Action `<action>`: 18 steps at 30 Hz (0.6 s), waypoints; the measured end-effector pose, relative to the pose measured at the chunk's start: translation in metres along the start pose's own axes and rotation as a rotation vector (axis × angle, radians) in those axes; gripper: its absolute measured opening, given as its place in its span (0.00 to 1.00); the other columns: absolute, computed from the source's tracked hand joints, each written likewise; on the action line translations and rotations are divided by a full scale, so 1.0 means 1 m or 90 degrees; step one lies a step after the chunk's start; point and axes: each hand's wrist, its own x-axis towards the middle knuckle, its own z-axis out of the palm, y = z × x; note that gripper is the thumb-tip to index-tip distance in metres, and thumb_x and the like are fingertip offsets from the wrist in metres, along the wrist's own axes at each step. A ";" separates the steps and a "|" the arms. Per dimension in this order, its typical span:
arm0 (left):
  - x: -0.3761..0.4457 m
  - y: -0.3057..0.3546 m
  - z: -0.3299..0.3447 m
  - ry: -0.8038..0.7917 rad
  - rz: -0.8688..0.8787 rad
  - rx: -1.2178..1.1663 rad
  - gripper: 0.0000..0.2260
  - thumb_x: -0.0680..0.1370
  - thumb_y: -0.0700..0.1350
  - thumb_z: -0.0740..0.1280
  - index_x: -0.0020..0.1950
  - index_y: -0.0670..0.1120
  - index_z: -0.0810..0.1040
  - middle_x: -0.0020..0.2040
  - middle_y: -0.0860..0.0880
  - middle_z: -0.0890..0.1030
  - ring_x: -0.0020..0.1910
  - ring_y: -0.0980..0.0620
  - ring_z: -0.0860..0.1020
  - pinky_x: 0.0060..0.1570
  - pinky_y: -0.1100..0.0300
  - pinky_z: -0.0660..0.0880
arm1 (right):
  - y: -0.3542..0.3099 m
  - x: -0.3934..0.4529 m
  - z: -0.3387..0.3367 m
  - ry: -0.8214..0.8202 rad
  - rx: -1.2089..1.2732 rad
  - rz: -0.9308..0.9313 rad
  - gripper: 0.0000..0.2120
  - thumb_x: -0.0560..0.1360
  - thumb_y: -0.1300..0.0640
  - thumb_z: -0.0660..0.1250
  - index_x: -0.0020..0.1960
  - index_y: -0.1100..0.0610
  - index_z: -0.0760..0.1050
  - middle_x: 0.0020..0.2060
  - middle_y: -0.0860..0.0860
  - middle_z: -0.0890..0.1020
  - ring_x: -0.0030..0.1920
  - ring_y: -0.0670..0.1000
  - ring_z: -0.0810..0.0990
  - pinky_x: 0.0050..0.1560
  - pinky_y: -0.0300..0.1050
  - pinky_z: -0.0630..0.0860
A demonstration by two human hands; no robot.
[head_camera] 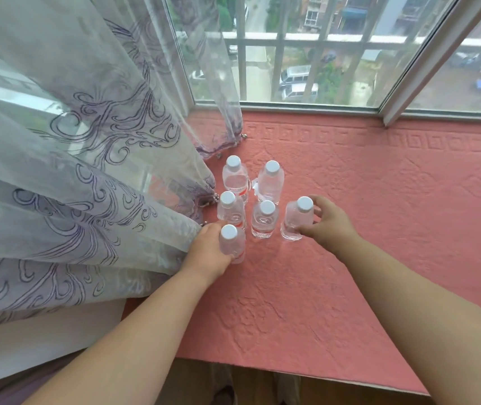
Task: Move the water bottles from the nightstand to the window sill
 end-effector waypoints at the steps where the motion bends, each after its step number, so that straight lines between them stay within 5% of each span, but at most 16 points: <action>1: 0.000 0.000 0.000 0.000 0.003 -0.001 0.26 0.70 0.41 0.78 0.67 0.46 0.78 0.61 0.46 0.79 0.62 0.48 0.77 0.63 0.53 0.72 | 0.001 0.000 -0.001 0.002 0.002 0.005 0.31 0.64 0.59 0.80 0.63 0.42 0.74 0.59 0.47 0.79 0.63 0.48 0.76 0.62 0.50 0.76; 9: -0.010 -0.004 0.000 0.022 0.006 -0.026 0.27 0.69 0.40 0.78 0.67 0.47 0.77 0.61 0.46 0.79 0.62 0.49 0.76 0.61 0.59 0.70 | 0.004 -0.007 0.001 0.009 -0.019 0.004 0.29 0.65 0.53 0.80 0.58 0.34 0.71 0.58 0.44 0.80 0.60 0.47 0.77 0.58 0.49 0.76; 18: -0.013 -0.008 0.002 0.025 -0.001 -0.017 0.24 0.68 0.43 0.79 0.63 0.52 0.79 0.58 0.50 0.81 0.58 0.50 0.79 0.59 0.58 0.74 | 0.000 -0.018 -0.002 0.015 -0.067 -0.001 0.31 0.64 0.53 0.80 0.63 0.38 0.74 0.57 0.42 0.80 0.56 0.46 0.80 0.54 0.50 0.79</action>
